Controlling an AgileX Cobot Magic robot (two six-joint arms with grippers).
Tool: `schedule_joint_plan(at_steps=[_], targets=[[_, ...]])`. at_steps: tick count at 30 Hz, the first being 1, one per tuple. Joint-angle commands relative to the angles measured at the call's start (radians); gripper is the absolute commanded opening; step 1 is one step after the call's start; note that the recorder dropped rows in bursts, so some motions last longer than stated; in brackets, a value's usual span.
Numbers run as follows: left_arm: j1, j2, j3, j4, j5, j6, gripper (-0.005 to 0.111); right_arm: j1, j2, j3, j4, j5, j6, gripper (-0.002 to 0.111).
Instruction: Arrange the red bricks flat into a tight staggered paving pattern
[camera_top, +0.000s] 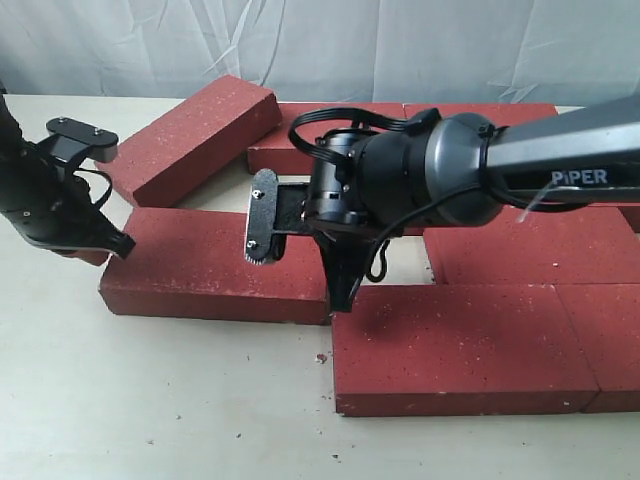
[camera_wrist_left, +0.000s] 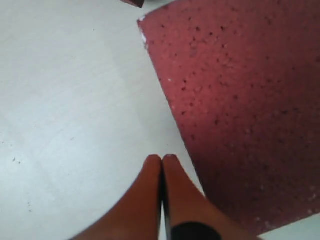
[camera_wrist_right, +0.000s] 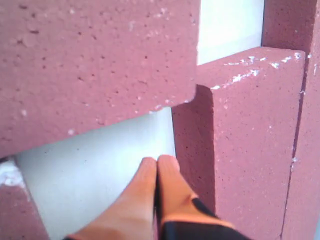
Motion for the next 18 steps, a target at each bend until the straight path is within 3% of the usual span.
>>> schedule_joint_plan(at_steps=[1, 5, 9, 11, 13, 18], targets=[[-0.010, -0.007, 0.001, 0.025, -0.007, -0.009, 0.000, -0.008, -0.003, -0.004, -0.038, 0.028, 0.004, -0.001], [-0.010, -0.007, 0.001, 0.069, -0.005, -0.045, 0.000, -0.022, -0.011, -0.004, -0.112, 0.150, 0.070, -0.001], [-0.010, -0.007, 0.001, 0.079, -0.010, -0.045, 0.000, -0.117, -0.072, -0.002, 0.072, 0.008, 0.019, -0.001], [-0.010, -0.007, 0.001, 0.086, -0.020, -0.045, 0.000, -0.177, -0.108, -0.002, 0.302, -0.068, -0.169, -0.001], [-0.003, -0.007, 0.001, 0.091, -0.030, -0.045, 0.000, -0.229, -0.142, -0.002, 0.648, -0.065, -0.483, -0.001], [0.060, -0.007, 0.001, 0.036, -0.058, -0.045, 0.000, -0.264, -0.195, -0.002, 1.376, 0.235, -1.189, -0.001]])
